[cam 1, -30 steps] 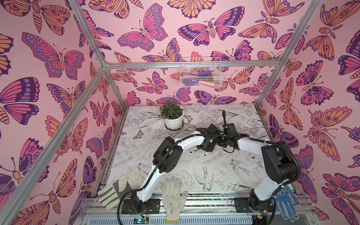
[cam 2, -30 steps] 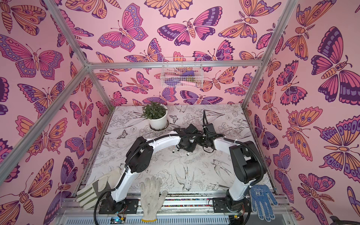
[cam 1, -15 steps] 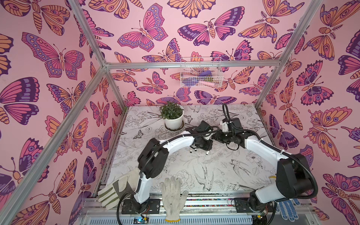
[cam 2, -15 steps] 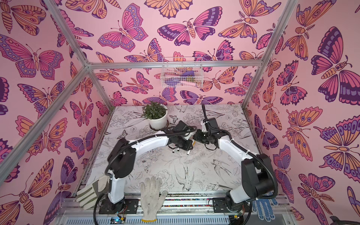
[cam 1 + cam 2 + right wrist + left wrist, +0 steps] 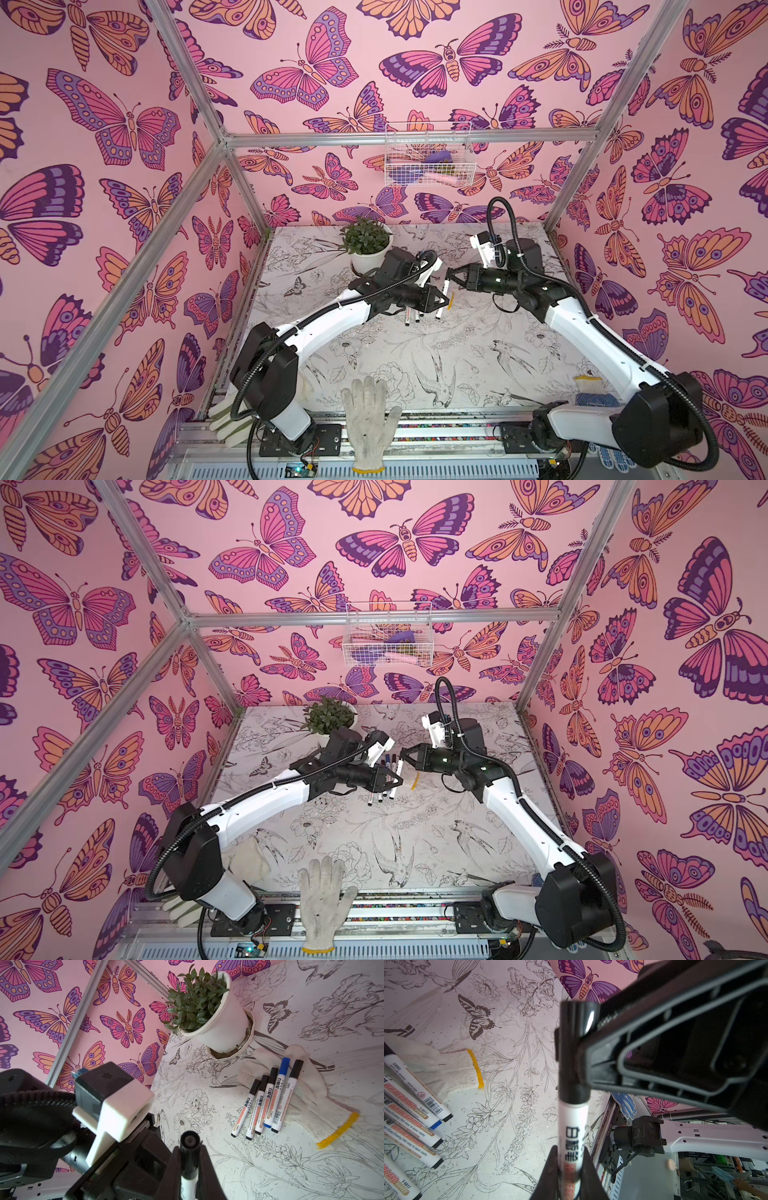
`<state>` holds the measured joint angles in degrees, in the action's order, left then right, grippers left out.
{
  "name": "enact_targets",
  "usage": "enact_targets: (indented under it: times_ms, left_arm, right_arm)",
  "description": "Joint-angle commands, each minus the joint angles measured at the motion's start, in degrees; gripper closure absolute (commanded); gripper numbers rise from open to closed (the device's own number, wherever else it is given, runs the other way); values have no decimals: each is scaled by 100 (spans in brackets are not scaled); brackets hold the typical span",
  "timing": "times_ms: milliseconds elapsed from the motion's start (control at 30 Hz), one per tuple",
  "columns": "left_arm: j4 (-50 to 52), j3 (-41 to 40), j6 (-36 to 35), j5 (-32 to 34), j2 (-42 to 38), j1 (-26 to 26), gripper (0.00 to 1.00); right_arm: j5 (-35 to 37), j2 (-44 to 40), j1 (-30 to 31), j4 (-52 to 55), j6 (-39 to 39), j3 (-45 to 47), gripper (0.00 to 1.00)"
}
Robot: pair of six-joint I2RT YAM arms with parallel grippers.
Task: Insert pens into pen caps
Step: Put on the pen cap to the pen.
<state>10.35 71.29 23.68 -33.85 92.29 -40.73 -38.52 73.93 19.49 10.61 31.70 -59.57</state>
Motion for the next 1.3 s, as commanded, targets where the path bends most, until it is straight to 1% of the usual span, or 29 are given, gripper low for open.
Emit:
enact_targets:
  times_ms: [0, 167, 300, 467, 600, 667, 767, 867, 967, 1033, 1133, 1267]
  left_arm:
    - [-789, -41, 77, 1311, -250, 489, 100]
    - [-824, -175, 5, 1781, -387, 496, 100]
    - [-943, -142, -34, 2160, -467, 493, 100]
    - [-1087, 18, -53, 2506, -442, 495, 100]
    - [-1219, 256, -78, 2612, -366, 479, 100]
    - [-1226, 426, -145, 2681, -313, 480, 100]
    - [-1215, 602, -187, 2717, -237, 480, 100]
    - [-1207, 601, -207, 2716, -205, 461, 100]
    - [-1146, 514, -113, 2892, -185, 452, 100]
    - [-1157, 450, -11, 3005, -220, 444, 100]
    - [-1144, 474, -52, 2893, -205, 441, 100]
    - [-1058, 435, -368, 2658, -136, 302, 100]
  right_arm:
    - [-1374, -22, 113, 840, -22, 240, 100]
    - [-1501, 6, 332, 1018, -210, 395, 100]
    - [-1404, 32, 502, 1504, -545, 496, 100]
    - [-1281, 176, 548, 2090, -838, 561, 100]
    - [-1251, 321, 727, 2260, -897, 593, 100]
    - [-1086, 404, 882, 2412, -994, 608, 100]
    - [-936, 464, 925, 2333, -948, 716, 100]
    - [-776, 503, 926, 2447, -1067, 634, 100]
    - [-710, 520, 943, 2518, -1134, 656, 100]
    - [-491, 624, 988, 2727, -1265, 690, 100]
    - [-102, 638, 1083, 2732, -1347, 758, 100]
    - [-46, 576, 1077, 2469, -1243, 619, 100]
